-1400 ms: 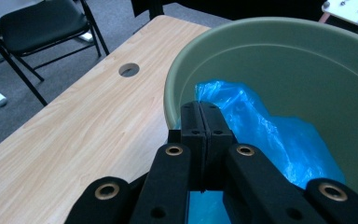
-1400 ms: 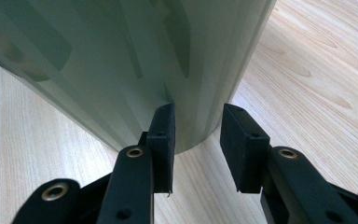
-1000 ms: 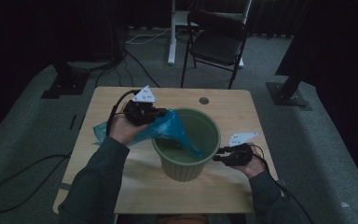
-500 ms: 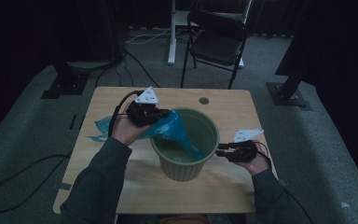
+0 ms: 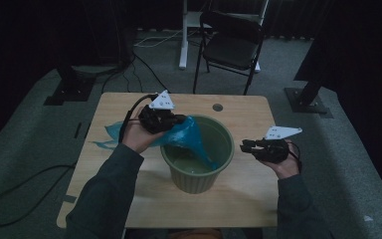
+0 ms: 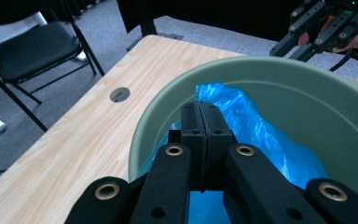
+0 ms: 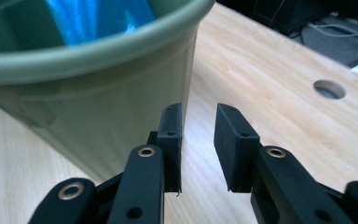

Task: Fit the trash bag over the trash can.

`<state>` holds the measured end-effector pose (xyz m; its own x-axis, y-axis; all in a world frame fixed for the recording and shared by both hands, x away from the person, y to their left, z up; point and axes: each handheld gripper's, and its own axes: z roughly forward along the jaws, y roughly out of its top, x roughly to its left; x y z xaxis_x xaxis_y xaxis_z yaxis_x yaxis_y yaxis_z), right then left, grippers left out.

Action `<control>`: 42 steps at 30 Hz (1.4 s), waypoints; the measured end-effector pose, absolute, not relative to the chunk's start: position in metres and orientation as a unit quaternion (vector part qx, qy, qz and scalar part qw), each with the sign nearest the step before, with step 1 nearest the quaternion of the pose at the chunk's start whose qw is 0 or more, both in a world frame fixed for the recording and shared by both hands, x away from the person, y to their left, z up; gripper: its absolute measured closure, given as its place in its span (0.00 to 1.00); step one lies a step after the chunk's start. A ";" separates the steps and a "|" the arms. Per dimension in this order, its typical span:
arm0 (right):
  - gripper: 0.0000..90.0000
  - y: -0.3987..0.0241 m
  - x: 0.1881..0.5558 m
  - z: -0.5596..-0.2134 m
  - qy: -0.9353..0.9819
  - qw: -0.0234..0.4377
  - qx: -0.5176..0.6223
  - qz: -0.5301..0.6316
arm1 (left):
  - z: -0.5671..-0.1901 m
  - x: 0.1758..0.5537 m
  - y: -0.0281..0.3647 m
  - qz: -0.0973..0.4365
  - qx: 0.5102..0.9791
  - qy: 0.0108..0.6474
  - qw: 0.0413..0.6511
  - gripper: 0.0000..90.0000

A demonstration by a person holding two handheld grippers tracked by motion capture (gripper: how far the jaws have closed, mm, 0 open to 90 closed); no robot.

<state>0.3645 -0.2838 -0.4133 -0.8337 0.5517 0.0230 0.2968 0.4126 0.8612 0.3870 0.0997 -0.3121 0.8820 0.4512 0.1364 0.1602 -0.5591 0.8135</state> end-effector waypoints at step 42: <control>0.84 -0.197 0.378 -0.351 0.836 0.120 0.154 0.513 | -0.315 0.383 0.056 0.154 0.878 0.133 0.432 0.99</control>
<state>0.3777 -0.1965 -0.3510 -0.9238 0.3805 -0.0429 0.1343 0.4269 0.8943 0.3831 0.0555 -0.3149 0.9172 0.3669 0.1556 0.1004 -0.5907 0.8006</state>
